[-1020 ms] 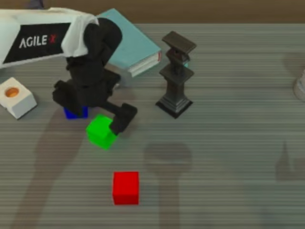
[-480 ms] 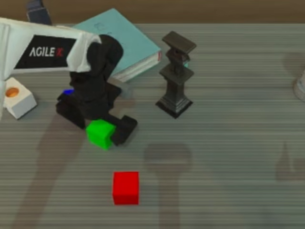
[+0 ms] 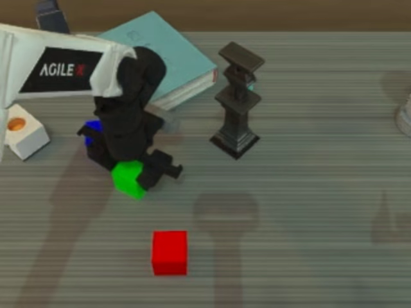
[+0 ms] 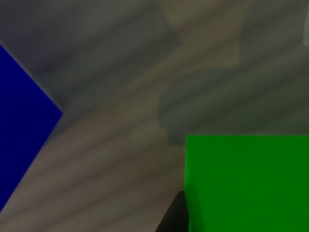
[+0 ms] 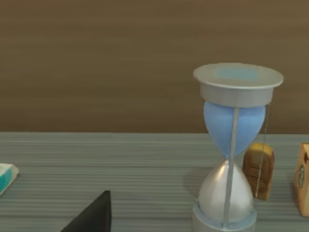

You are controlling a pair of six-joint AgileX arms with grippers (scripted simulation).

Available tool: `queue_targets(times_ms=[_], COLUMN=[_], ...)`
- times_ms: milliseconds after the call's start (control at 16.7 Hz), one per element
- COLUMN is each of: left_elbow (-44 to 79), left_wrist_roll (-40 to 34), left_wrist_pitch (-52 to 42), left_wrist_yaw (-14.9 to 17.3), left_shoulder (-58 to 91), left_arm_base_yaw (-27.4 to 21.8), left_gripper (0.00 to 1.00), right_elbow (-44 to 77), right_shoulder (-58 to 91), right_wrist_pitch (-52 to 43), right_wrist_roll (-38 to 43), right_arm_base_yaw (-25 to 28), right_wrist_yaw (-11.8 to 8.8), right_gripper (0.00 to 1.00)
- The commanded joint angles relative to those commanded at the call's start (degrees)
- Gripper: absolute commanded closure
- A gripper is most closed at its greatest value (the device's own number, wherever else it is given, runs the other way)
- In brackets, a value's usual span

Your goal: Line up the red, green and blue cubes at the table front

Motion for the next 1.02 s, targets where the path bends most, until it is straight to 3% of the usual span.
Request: queue_targets(times_ms=[240, 300, 840, 1020], left_elbow=[0.0, 0.0, 0.2, 2.6], left_wrist_roll=[0.0, 0.0, 0.1, 0.1], left_wrist_pitch=[0.0, 0.0, -0.3, -4.2], left_wrist_yaw=[0.0, 0.0, 0.0, 0.0], left_shoulder=[0.0, 0.0, -0.4, -1.8], left_arm_base_yaw=[0.0, 0.0, 0.0, 0.2], left_gripper=[0.98, 1.0, 1.0, 1.0], right_elbow=[0.0, 0.0, 0.0, 0.0], right_shoulder=[0.0, 0.0, 0.0, 0.0], right_wrist_pitch=[0.0, 0.0, 0.0, 0.0], right_wrist_roll=[0.0, 0.0, 0.0, 0.0], right_arm_base_yaw=[0.0, 0.0, 0.0, 0.0], right_wrist_yaw=[0.0, 0.0, 0.0, 0.0], right_gripper=[0.0, 0.0, 0.0, 0.0])
